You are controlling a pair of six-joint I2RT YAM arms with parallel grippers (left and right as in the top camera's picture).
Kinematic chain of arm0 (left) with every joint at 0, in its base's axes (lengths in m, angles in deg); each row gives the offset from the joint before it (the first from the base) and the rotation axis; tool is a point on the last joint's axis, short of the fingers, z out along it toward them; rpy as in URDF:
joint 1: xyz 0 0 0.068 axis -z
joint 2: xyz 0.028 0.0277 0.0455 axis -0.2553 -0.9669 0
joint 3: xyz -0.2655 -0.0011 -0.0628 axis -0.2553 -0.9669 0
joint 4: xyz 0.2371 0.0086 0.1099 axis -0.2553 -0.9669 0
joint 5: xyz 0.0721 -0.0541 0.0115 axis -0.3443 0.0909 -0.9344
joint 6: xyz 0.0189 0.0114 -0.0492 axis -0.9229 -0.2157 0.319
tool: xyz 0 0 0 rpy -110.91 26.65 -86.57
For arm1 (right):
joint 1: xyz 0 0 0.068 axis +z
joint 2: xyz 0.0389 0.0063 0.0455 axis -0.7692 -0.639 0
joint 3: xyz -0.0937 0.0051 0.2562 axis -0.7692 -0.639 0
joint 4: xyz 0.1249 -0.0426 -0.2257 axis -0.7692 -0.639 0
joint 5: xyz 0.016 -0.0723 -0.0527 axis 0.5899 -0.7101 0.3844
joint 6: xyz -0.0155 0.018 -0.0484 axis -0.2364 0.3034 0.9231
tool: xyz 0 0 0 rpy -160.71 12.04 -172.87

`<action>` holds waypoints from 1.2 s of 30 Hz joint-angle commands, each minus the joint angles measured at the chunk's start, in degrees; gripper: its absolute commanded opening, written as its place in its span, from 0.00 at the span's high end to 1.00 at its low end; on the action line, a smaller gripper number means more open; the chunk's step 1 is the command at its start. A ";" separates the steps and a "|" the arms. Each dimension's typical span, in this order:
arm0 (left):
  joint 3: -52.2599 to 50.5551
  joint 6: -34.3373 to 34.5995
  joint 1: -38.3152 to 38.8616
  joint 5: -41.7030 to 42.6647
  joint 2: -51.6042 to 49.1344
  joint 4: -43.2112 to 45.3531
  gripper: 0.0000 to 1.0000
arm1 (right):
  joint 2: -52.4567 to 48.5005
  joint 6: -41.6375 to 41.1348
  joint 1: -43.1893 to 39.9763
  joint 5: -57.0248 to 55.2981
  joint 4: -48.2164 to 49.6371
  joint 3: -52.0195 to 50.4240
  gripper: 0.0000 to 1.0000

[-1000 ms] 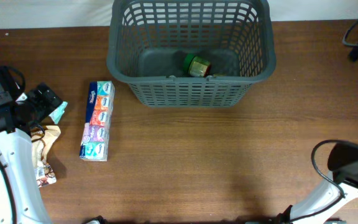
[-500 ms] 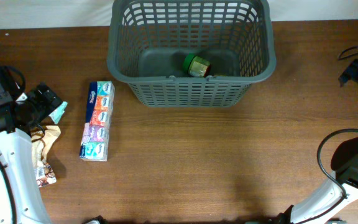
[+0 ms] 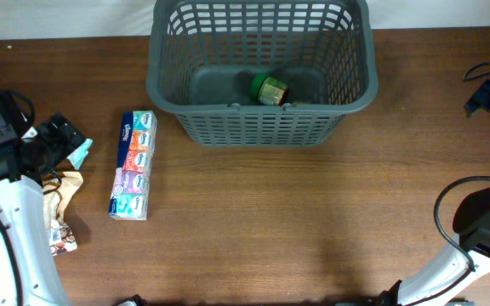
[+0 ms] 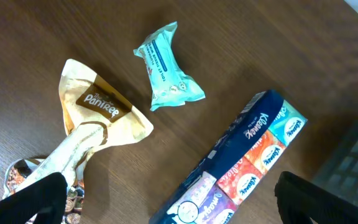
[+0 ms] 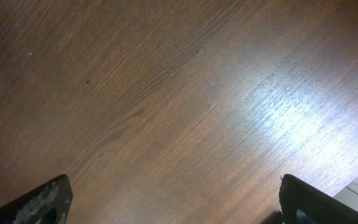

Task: Pack container
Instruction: 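Raise the right gripper out of the basket and retract it right, then move the left gripper over the Kleenex tissue multipack and lower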

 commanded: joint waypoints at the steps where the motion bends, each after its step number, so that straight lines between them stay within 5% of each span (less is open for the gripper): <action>1: 0.79 -0.04 -0.28 0.13 -0.02 0.63 0.00 | 0.55 -0.35 -0.20 -1.11 0.17 -0.37 0.01; 4: 0.79 -0.04 -0.28 3.34 -0.02 0.37 0.00 | 0.55 -0.35 -0.20 -1.11 0.20 -0.37 0.01; 11: 0.79 -0.07 -0.24 25.38 -0.02 -8.55 0.00 | 0.55 -0.35 -0.20 -1.11 0.20 -0.37 0.01; 21: 0.79 -1.11 -0.24 16.06 -0.02 -16.02 0.00 | 0.55 -0.35 -0.20 -1.11 0.17 -0.37 0.01; 29: 0.76 -25.90 -0.24 19.37 -0.04 -10.60 0.00 | 0.55 -0.35 -0.20 -1.11 0.20 -0.37 0.01; 36: 0.76 -24.22 -0.24 16.96 -0.02 -7.76 0.00 | 0.55 -0.35 -0.20 -1.09 0.20 -0.37 0.01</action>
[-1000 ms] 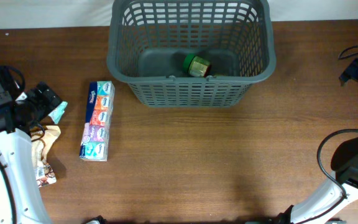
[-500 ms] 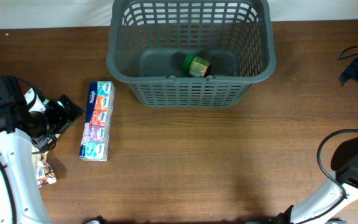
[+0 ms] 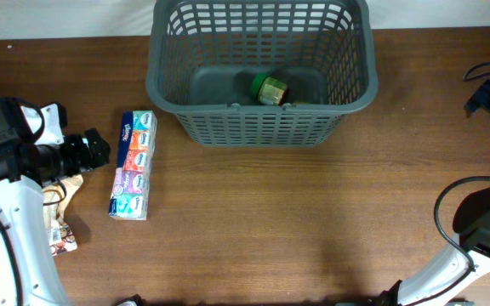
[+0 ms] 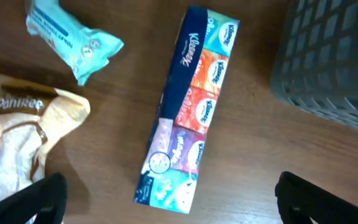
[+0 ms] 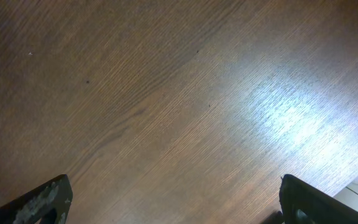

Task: Pack container
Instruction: 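Move the left gripper over the Kleenex tissue multipack and lower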

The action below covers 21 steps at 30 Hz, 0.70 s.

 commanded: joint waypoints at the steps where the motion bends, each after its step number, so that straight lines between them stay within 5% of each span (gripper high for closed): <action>1: 0.79 -1.68 -0.20 1.70 -0.02 0.11 0.00 | 0.55 -0.33 -0.20 -1.09 0.17 -0.37 0.01; 6: 0.76 -10.01 0.15 10.80 -0.07 1.09 0.00 | 0.55 -0.33 -0.20 -1.07 0.15 -0.37 0.01; 21: 0.76 -11.96 10.84 0.72 -12.02 0.70 0.00 | 0.55 -0.33 -0.20 -1.09 0.17 -0.37 0.01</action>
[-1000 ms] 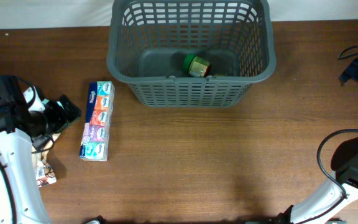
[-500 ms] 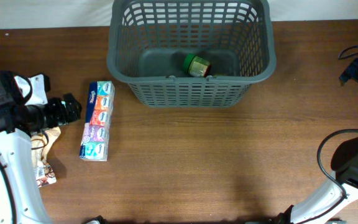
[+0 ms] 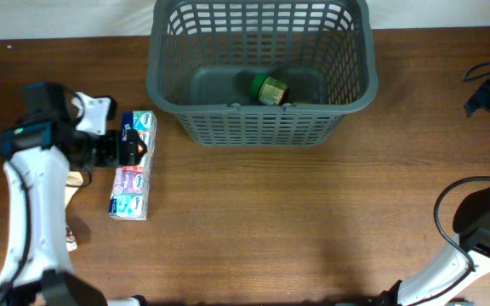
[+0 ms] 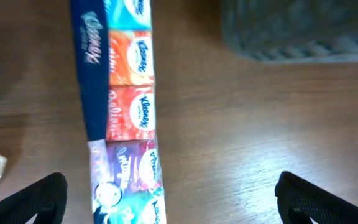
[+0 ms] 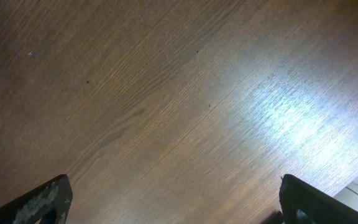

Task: Pack container
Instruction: 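Move the left gripper over the Kleenex tissue multipack and lower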

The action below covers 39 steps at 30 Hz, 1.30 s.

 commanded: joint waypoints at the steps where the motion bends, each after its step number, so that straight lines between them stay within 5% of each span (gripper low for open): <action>1: 0.68 -1.36 1.33 -4.17 -3.54 -0.11 0.00 | 0.55 -0.33 -0.20 -1.11 0.17 -0.37 0.01; 12: 0.68 -1.38 1.53 -12.66 -11.63 -0.07 0.00 | 0.55 -0.33 -0.20 -1.11 0.15 -0.37 0.01; 39: 0.68 -0.26 1.53 -12.61 -22.56 3.85 0.00 | 0.55 -0.33 -0.20 -1.11 0.17 -0.37 0.01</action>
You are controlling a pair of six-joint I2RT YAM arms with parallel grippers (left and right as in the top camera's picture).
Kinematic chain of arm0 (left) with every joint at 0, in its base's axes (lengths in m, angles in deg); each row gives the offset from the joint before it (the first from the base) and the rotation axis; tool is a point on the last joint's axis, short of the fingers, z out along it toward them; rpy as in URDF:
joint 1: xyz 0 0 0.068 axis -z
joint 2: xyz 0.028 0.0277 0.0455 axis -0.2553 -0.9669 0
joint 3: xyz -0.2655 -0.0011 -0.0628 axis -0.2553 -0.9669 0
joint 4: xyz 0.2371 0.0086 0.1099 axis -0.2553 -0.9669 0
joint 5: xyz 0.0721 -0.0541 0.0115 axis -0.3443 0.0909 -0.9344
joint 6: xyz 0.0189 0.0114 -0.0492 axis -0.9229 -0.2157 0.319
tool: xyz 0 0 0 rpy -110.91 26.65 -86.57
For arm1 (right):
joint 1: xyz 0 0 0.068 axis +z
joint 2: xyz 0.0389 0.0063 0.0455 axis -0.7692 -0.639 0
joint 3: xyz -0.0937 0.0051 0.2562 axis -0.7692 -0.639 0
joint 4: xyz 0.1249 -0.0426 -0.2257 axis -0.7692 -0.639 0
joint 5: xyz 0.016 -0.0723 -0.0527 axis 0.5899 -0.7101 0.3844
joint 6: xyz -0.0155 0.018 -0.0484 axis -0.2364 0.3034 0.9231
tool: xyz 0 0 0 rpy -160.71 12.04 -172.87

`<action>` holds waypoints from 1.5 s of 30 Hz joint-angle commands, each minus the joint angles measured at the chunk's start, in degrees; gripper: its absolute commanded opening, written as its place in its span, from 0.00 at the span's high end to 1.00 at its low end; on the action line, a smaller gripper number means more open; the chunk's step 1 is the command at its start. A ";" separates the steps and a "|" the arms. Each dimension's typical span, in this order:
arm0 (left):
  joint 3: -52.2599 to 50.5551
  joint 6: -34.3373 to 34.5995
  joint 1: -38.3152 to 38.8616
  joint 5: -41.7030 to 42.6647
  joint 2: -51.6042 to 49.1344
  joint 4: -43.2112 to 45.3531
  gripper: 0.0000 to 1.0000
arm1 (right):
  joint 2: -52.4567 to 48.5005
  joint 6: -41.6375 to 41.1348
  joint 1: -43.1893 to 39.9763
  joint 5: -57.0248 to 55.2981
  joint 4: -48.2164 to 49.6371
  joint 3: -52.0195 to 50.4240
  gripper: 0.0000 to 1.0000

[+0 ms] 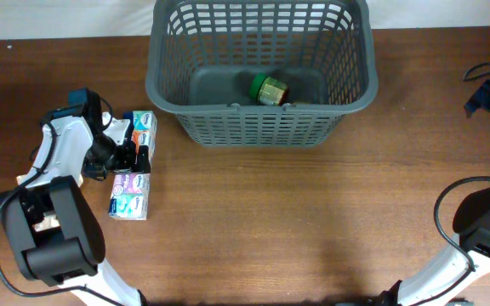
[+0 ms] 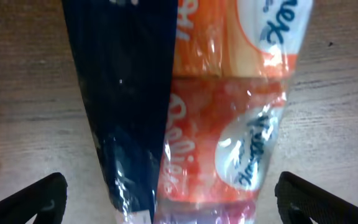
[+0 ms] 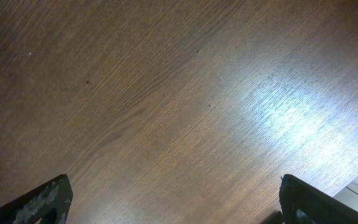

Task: Pack container
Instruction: 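Move the left gripper over the Kleenex tissue multipack and lower, then close the left gripper on the tissue multipack and lift it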

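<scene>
A long tissue multipack (image 1: 129,195), with teal, orange and purple packets and a dark blue side strip, lies on the wooden table left of the grey slatted basket (image 1: 262,115). A green jar with a gold lid (image 1: 270,88) lies inside the basket. My left gripper (image 1: 130,155) is low over the pack's middle and open. In the left wrist view the pack (image 2: 229,124) fills the frame between the two fingers, and the left gripper (image 2: 173,208) straddles it. My right gripper (image 3: 176,202) is open over bare wood at the far right.
The left arm's white links and black base (image 1: 54,242) cover the table's left side. A black cable (image 1: 481,70) hangs by the right arm. The basket stands against the table's back edge.
My left gripper has come down from well above the tissue pack to close over its orange middle section, jaws still wide. The pack, basket and right arm have not moved.
My left gripper first hung open over a teal packet and a tan snack bag at the far left. It then stood further right with the whole tissue pack in view, then above the pack, and now sits low astride it. The right gripper stayed put.
</scene>
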 commanded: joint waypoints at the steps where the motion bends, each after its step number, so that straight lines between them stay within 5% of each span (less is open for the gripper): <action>1: 0.66 -0.26 0.13 -0.39 -2.58 0.17 0.00 | 0.55 -0.33 -0.20 -1.09 0.15 -0.37 0.01; 17: 0.66 0.42 0.13 -0.39 -4.55 0.57 0.03 | 0.55 -0.33 -0.20 -1.09 0.17 -0.37 0.01; 23: 0.66 1.31 0.13 -0.42 -4.55 0.55 0.74 | 0.55 -0.33 -0.20 -1.07 0.17 -0.37 0.01; 27: 0.70 3.45 0.13 -0.39 -4.52 0.52 0.98 | 0.55 -0.33 -0.20 -1.09 0.15 -0.37 0.01; 35: 7.52 8.04 0.11 -0.42 -3.17 -3.63 0.98 | 0.55 -0.33 -0.20 -1.07 0.17 -0.37 0.01; 45: 36.87 11.67 0.13 0.02 5.09 -13.18 0.98 | 0.55 -0.33 -0.20 -1.07 0.17 -0.37 0.01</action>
